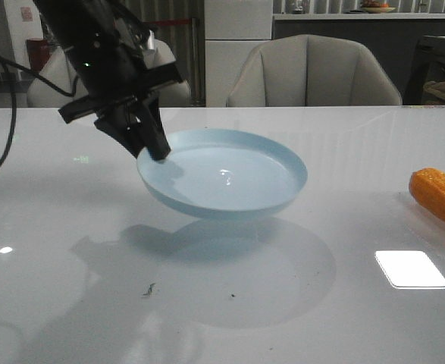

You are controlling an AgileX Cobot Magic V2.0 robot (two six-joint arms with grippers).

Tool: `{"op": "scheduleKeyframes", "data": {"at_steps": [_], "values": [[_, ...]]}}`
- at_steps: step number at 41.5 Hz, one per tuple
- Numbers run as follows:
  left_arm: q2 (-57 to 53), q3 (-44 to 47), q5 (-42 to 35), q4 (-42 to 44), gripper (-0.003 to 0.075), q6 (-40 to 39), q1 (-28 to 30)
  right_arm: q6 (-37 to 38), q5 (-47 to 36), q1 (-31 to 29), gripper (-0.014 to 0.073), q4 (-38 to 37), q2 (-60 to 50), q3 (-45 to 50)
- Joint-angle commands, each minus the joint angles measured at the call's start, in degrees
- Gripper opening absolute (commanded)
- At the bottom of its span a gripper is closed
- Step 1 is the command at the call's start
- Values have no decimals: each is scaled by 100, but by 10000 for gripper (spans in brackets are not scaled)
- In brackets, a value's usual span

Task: Place corn on plate with both arms
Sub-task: 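Carry the plate toward the table center and set it down, then open the left gripper and raise it away from the plate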

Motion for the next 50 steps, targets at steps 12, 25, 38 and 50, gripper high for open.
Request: {"op": "scheduleKeyframes", "data": {"at_steps": [12,25,38,50], "values": [[219,-181,-13,60,96,-77,-68,1,-264,-7,468,17,-79,-214],[243,-181,-127,139,143,-17,-68,1,-264,-7,468,17,-79,-214],[243,-181,-127,423,530,-14,-68,1,-265,-7,468,17,-79,-214],[233,-764,-4,696,527,150,-68,1,-260,-7,468,17,-79,-214]]}}
